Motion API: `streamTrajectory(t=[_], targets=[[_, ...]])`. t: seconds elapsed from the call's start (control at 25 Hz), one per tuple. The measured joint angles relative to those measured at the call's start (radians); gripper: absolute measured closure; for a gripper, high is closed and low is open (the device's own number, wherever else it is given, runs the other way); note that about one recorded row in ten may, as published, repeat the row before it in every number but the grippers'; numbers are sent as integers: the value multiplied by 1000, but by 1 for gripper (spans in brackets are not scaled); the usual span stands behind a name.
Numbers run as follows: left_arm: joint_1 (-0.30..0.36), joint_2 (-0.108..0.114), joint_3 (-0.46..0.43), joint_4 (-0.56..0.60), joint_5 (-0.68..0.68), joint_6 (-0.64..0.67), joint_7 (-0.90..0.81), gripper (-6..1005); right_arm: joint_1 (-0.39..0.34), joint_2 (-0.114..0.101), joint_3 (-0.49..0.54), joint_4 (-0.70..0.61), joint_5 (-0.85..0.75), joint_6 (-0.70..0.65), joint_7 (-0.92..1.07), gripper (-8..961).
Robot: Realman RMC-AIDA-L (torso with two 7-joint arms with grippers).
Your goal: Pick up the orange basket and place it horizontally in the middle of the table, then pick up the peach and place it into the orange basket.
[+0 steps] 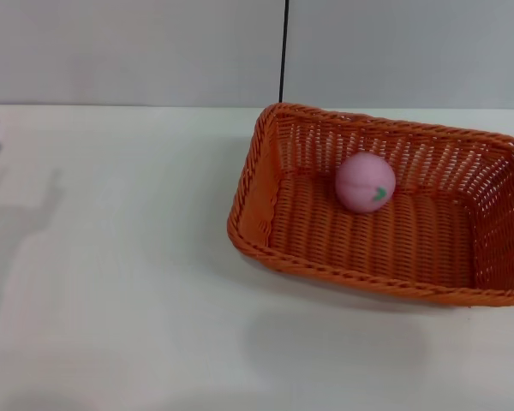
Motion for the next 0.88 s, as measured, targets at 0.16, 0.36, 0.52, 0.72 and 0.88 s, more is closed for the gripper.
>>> streamTrajectory(t=[0.16,0.36,0.52,0.72,0.88], targets=[[42,1,-83,2,0,-12,1,152,30,0,10,19,-4,46,-61,461],[63,0,-115,8,1,-42,7,152,77,0,1,34,-6,78,-93,460],[67,-2,-117,12,1,-59,52,152,92,1,-4,34,-8,73,-93,461],[63,-1,-139,12,1,-63,73,152,94,2,-6,35,-9,68,-93,460],[56,-2,-146,11,4,-62,74,152,94,2,0,35,-9,53,-94,460]])
